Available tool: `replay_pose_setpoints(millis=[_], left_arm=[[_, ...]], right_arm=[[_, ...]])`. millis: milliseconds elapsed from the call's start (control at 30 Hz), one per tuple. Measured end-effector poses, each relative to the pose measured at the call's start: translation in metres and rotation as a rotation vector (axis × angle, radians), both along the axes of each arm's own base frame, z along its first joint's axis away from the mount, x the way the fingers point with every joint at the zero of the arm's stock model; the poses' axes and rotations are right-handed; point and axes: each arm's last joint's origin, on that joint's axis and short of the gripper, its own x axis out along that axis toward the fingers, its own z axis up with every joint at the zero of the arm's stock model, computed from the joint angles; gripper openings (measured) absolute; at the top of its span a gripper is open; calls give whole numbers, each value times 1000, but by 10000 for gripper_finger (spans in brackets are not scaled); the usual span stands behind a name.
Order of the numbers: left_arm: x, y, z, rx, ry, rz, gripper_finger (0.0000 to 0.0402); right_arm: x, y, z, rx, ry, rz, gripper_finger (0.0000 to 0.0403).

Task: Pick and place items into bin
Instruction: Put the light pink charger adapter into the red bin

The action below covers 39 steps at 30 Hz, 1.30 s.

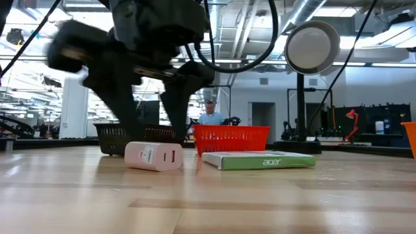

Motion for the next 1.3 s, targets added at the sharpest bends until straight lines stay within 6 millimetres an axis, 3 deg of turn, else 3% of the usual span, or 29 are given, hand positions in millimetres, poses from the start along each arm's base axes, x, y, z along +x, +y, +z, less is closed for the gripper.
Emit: replay_pose_setpoints(millis=[233, 667, 833, 1033, 1167, 1300], left_arm=[[-1, -1, -1, 4, 11, 20, 275], [5, 1, -29, 31, 74, 31, 275], [6, 1, -31, 32, 76, 14, 247], [14, 0, -18, 47, 41, 3, 182], [21, 3, -3, 173, 5, 3, 182], [34, 7, 24, 319, -75, 12, 182]], right_arm=[[0, 0, 0, -1, 0, -1, 225], [0, 0, 0, -3, -1, -2, 225], [0, 0, 0, -4, -1, -2, 225], [-2, 2, 0, -25, -8, -7, 225], [-11, 14, -1, 11, -4, -5, 225], [-30, 38, -1, 91, 3, -37, 225]])
